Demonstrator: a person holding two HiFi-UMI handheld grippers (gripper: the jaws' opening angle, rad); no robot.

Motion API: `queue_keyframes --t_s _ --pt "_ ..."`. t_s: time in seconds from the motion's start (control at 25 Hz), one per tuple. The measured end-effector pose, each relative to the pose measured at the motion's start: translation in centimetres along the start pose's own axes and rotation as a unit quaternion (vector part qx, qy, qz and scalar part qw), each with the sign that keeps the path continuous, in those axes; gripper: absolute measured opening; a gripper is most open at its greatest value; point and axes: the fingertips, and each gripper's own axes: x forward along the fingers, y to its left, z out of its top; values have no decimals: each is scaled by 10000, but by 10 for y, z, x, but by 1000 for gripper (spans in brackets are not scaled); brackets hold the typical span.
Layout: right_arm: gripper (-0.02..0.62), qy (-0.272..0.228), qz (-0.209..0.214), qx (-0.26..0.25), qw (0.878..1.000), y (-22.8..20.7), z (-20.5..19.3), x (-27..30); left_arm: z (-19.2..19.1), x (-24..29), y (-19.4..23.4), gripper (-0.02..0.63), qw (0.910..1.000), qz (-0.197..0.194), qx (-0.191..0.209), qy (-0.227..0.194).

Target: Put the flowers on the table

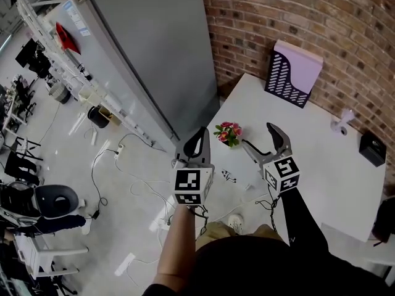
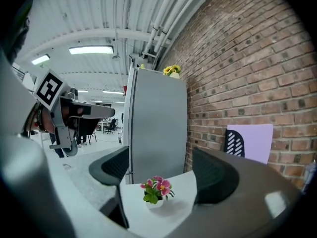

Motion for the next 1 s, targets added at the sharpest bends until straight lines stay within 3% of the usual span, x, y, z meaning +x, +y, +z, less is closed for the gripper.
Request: queue_keyframes --t_s 0.32,1.0 --pt "394 -204 55 -178 9996 3 26 -11 9 -8 4 8 9999 74 -58 -78" --pt "376 -188 99 -143 9997 6 22 -16 14 -8 -7 8 9999 73 97 -93"
